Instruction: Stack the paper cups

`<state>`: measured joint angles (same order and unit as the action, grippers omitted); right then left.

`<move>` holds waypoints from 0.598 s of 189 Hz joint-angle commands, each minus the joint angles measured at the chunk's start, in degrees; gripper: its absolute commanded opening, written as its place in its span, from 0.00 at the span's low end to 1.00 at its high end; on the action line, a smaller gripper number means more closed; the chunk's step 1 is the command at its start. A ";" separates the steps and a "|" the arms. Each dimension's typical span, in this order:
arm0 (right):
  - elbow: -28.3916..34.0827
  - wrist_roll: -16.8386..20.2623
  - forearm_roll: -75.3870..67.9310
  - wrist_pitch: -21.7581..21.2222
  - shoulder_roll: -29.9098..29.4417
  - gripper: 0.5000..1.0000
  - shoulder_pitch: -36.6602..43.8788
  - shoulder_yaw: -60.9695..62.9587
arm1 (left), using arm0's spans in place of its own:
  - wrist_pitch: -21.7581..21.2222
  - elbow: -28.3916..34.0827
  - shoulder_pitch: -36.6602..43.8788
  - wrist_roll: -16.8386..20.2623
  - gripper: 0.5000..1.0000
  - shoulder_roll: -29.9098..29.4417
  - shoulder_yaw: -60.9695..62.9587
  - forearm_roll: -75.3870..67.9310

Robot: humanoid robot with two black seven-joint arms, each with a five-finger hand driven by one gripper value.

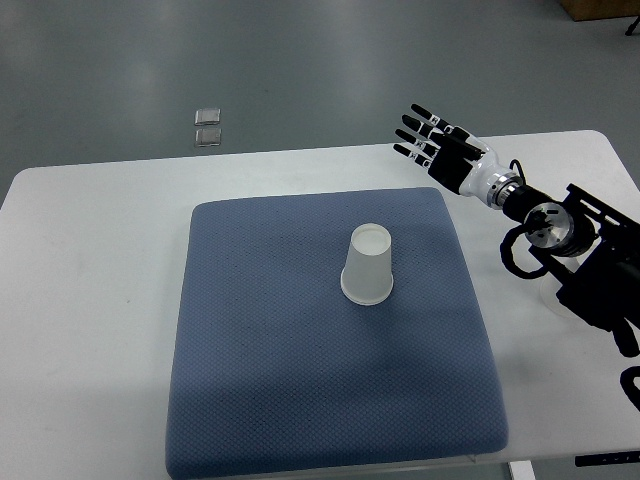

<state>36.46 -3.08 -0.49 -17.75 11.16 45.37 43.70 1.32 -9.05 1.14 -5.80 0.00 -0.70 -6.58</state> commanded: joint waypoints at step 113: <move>0.45 -9.31 32.39 -8.79 14.33 0.84 3.50 -0.99 | 0.00 0.00 0.00 0.00 1.00 0.00 -0.01 -0.01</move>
<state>36.75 -11.25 24.81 -26.18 22.96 47.98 43.00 1.34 -9.05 1.14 -5.83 0.00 -0.71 -6.59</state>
